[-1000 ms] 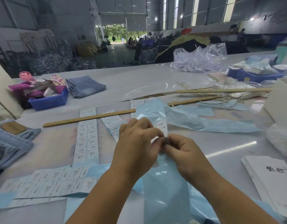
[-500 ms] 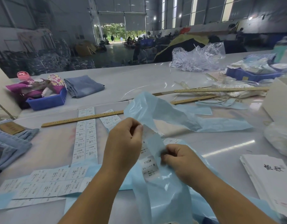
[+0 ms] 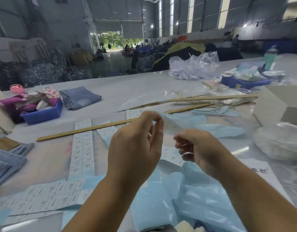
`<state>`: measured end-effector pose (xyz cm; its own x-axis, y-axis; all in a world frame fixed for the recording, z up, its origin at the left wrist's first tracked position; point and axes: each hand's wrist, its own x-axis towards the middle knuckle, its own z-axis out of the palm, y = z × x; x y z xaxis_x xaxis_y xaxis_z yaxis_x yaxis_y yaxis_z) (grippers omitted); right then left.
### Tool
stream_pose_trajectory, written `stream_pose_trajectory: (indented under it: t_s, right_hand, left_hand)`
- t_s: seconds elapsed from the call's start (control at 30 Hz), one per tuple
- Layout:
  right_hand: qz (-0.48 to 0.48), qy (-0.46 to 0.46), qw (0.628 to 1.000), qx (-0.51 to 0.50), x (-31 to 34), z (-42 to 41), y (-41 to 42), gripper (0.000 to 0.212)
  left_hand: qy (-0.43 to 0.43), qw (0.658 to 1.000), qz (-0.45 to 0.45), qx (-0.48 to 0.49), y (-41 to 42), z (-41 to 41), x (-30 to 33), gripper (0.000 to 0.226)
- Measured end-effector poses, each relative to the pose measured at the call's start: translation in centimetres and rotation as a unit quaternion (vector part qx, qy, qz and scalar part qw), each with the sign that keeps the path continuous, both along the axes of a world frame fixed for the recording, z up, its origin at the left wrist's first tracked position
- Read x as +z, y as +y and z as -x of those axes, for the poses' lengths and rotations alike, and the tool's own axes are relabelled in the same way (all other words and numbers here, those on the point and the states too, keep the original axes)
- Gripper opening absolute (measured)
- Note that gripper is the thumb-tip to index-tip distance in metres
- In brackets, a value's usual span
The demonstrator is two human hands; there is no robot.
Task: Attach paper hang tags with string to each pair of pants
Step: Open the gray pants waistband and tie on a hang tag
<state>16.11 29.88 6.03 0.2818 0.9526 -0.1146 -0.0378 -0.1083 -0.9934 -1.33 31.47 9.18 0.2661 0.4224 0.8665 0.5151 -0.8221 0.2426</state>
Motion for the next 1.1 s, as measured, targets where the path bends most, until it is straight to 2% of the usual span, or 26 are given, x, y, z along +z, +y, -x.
stream_pose_trajectory:
  t_s: [0.1,0.17,0.23,0.33,0.43,0.53,0.63,0.77,0.83,0.9,1.03,1.1]
  right_hand:
    - [0.035,0.031,0.996,0.081,3.1,-2.4,-3.2,0.040]
    - [0.055,0.053,0.990,0.116,4.2,-4.0,-5.8,0.041]
    - [0.056,0.089,0.989,0.109,4.7,-5.5,-8.3,0.035]
    - [0.019,0.100,0.994,0.042,4.5,-7.9,-11.1,0.011]
    - [0.005,0.070,0.997,-0.044,3.1,-10.9,-13.0,0.010]
    - [0.018,-0.053,0.993,-0.101,1.2,-14.3,-14.0,0.014]
    - [0.054,-0.190,0.976,-0.096,-0.7,-17.5,-14.5,0.019]
    - [0.134,-0.273,0.952,-0.044,-2.7,-19.8,-14.1,0.020]
    - [0.151,-0.313,0.937,-0.023,-3.3,-20.2,-13.6,0.026]
    - [0.155,-0.318,0.935,-0.008,-3.7,-20.3,-13.3,0.029]
    - [0.132,-0.309,0.942,0.004,-4.5,-20.6,-13.2,0.026]
    - [0.108,-0.312,0.944,0.011,-4.7,-20.7,-13.2,0.025]
  left_hand:
    - [0.045,0.998,-0.010,-0.050,-2.2,-1.5,1.6,0.026]
    - [0.090,0.994,-0.014,-0.065,-3.7,-3.0,2.0,0.025]
    - [0.139,0.987,-0.025,-0.077,-5.2,-4.6,2.2,0.021]
    - [0.226,0.966,-0.012,-0.122,-6.9,-6.9,2.4,0.024]
    - [0.384,0.910,0.103,-0.120,-7.5,-9.2,2.4,0.044]
    - [0.534,0.828,0.167,-0.046,-7.0,-11.2,2.6,0.063]
    - [0.599,0.784,0.161,-0.001,-6.8,-13.4,2.5,0.053]
    - [0.680,0.720,0.139,-0.002,-8.5,-16.7,0.0,0.035]
    - [0.691,0.705,0.161,-0.010,-9.3,-18.3,-1.8,0.027]
    - [0.663,0.714,0.224,-0.012,-9.1,-19.8,-3.0,0.026]
    - [0.511,0.772,0.376,-0.026,-6.7,-23.5,-4.1,0.030]
    - [0.423,0.778,0.462,-0.037,-5.9,-25.2,-4.5,0.032]
